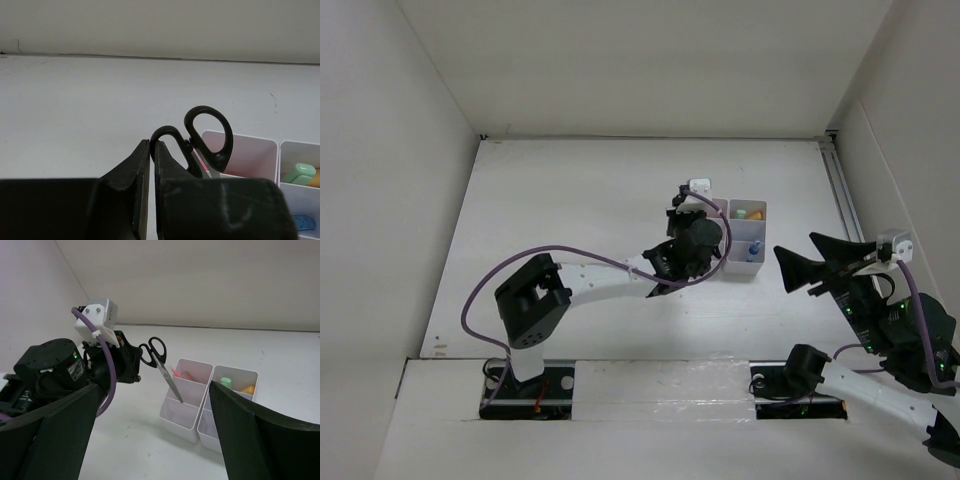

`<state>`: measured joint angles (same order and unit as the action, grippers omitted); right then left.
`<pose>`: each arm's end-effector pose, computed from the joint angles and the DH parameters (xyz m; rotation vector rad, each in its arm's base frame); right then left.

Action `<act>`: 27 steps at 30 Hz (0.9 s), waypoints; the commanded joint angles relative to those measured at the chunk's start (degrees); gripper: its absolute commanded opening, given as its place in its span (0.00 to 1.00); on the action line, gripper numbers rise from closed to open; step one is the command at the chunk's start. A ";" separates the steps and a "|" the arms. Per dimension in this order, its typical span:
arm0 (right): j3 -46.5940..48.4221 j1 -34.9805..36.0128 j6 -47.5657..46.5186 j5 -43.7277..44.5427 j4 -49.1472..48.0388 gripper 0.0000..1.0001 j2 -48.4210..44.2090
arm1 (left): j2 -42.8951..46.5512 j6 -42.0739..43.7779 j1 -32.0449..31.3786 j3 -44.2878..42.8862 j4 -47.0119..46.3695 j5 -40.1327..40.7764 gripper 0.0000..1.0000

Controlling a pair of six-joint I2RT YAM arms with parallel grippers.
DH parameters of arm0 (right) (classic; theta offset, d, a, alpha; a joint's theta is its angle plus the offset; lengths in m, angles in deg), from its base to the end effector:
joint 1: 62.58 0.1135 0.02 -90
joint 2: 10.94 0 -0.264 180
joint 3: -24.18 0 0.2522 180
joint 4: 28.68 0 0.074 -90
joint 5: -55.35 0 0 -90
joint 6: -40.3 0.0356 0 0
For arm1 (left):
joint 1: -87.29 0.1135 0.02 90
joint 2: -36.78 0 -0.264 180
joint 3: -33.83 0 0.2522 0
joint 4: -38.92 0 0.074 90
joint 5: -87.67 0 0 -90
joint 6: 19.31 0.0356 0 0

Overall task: Sort the stationery into containers
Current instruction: Place the stationery into the container

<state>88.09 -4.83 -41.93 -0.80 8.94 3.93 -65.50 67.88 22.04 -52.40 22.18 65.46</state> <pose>0.0337 0.0162 0.3922 -0.1142 1.4228 0.5425 0.1999 -0.3549 0.3028 -0.0818 1.5641 -0.0125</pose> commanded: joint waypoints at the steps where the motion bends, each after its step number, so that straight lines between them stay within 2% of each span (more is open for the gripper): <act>1: 2.06 -0.19 0.14 -0.53 -0.65 0.95 -0.99 | -0.90 0.52 -0.31 -1.89 -4.04 2.34 0.00; 14: 2.06 -0.19 0.14 -0.53 -0.13 0.95 -0.99 | -3.80 -5.71 -1.37 -2.94 -0.36 2.96 0.00; 27: 3.11 -0.19 0.14 -0.53 1.54 0.95 -1.51 | -6.09 -6.24 -1.98 -3.47 -0.35 4.02 0.00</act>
<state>89.25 -4.83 -41.93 -0.80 10.47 2.89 -72.14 62.78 20.75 -53.99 23.29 67.69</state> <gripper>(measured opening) 0.958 0.010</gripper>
